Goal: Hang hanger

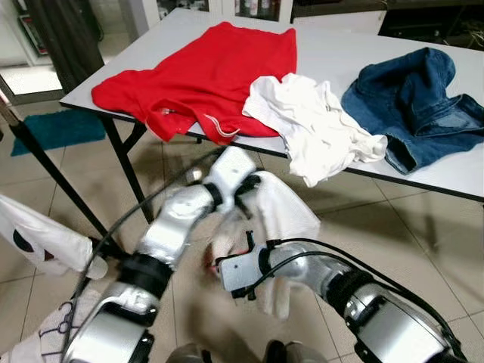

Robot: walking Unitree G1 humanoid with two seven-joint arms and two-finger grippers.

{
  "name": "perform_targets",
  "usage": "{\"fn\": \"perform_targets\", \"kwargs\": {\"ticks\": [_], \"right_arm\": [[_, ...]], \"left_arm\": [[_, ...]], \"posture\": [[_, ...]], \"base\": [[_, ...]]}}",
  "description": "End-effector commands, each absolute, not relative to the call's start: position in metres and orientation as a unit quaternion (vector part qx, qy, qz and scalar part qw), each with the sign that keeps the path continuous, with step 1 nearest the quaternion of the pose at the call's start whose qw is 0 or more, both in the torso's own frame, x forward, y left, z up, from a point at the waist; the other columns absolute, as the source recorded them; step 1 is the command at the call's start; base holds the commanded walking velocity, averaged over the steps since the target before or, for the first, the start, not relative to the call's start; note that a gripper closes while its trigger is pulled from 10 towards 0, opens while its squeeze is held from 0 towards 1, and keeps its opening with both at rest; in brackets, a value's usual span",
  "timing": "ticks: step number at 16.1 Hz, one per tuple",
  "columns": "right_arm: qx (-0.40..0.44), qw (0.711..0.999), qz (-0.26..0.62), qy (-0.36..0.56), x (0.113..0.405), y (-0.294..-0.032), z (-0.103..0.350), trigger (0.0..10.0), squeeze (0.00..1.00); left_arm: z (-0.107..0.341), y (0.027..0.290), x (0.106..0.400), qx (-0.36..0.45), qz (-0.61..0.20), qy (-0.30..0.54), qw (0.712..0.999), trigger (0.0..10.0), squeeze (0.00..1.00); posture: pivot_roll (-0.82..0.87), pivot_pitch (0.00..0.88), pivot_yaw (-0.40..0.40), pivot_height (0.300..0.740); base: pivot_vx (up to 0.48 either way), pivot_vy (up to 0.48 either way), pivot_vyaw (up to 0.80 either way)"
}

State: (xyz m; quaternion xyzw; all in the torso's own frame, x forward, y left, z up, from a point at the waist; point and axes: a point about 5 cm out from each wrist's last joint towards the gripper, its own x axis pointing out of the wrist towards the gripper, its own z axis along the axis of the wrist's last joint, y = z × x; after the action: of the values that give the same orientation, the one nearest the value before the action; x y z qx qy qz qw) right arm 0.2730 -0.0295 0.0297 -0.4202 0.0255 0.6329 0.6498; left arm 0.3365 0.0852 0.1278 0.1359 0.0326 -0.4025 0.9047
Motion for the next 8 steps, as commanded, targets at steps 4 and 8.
{"fn": "perform_targets", "kwargs": {"ticks": [4, 8], "right_arm": [[-0.369, 0.683, 0.63, 0.002, 0.282, -0.041, 0.047, 0.0, 0.36], [-0.282, 0.717, 0.637, -0.031, 0.287, -0.05, 0.069, 0.0, 0.36]], "left_arm": [[0.135, 0.106, 0.342, 0.123, -0.351, 0.017, 0.928, 10.0, 0.0], [0.129, 0.129, 0.339, 0.113, -0.317, 0.03, 0.941, 10.0, 0.0]], "posture": [[0.09, 0.041, 0.003, 0.74], [0.09, 0.041, 0.002, 0.74]], "base": [[0.0, 0.0, 0.0], [0.0, 0.0, 0.0]]}}
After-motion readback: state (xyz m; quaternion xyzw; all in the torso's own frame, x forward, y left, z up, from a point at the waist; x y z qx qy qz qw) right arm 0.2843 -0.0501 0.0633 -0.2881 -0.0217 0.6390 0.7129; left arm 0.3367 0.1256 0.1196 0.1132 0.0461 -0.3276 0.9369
